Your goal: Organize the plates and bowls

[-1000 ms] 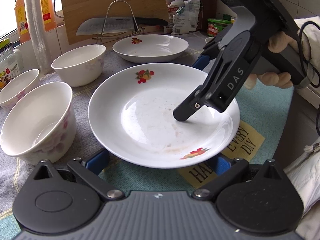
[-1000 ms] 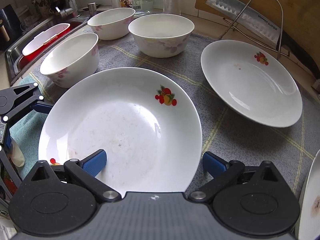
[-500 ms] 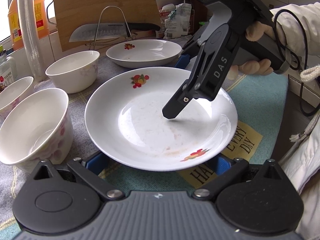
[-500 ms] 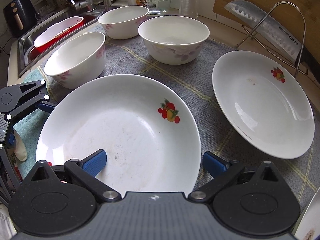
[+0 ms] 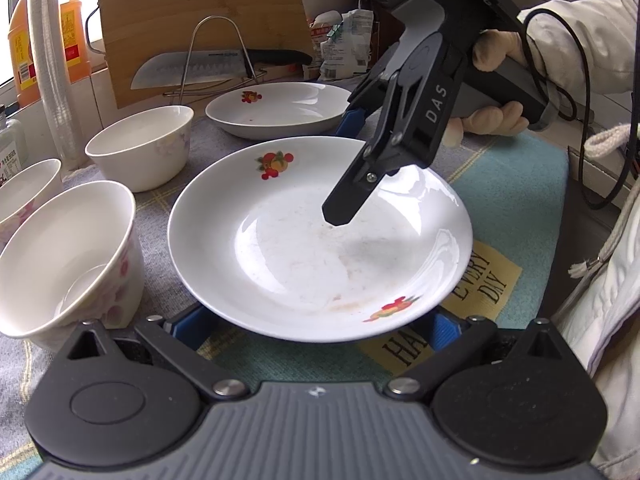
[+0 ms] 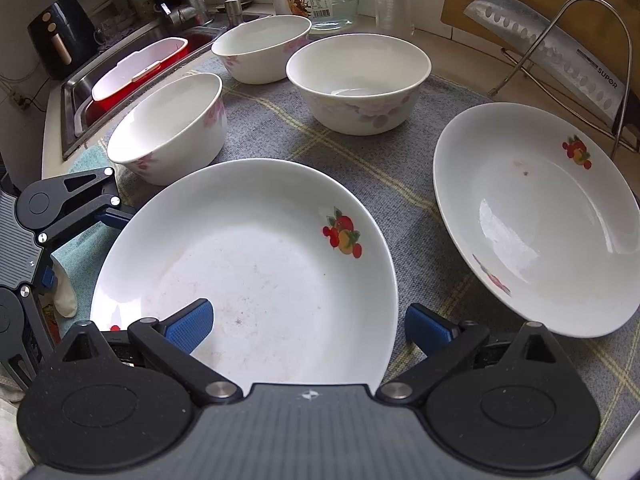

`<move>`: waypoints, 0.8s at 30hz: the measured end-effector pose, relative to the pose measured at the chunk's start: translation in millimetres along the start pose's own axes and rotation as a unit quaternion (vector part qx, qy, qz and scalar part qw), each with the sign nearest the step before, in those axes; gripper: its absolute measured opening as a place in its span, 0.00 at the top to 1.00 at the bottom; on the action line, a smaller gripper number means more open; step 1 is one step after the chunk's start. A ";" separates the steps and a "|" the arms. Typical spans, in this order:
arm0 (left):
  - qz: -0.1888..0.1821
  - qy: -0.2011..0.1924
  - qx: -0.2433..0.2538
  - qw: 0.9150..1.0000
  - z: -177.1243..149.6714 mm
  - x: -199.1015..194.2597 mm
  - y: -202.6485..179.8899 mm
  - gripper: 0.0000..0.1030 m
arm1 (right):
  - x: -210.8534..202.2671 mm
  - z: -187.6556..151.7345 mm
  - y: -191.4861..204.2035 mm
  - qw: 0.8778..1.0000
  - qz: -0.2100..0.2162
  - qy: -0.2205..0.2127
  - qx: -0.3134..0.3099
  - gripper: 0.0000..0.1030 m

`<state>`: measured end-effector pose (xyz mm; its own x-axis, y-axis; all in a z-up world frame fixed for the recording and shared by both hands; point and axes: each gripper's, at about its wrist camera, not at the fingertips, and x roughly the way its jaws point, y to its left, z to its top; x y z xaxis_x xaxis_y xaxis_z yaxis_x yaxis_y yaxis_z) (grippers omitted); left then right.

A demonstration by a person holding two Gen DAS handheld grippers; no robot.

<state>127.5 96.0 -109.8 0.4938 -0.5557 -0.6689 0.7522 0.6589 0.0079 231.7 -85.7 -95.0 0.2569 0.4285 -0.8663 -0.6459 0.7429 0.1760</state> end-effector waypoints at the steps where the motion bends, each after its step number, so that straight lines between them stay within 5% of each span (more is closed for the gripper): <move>1: 0.000 0.000 0.000 1.000 0.0 -0.1 0.3 0.01 | 0.4 0.8 -1.0 1.000 0.004 0.000 0.000 0.00; 24: 0.002 -0.005 0.005 1.000 -0.3 -2.7 -2.2 0.01 | -3.6 8.1 -9.7 0.998 0.047 0.015 0.029 0.13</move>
<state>124.4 96.2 -108.3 0.5005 -0.5584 -0.6616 0.7552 0.6552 0.0182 242.9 -90.3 -89.8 0.1748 0.4834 -0.8578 -0.6228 0.7291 0.2840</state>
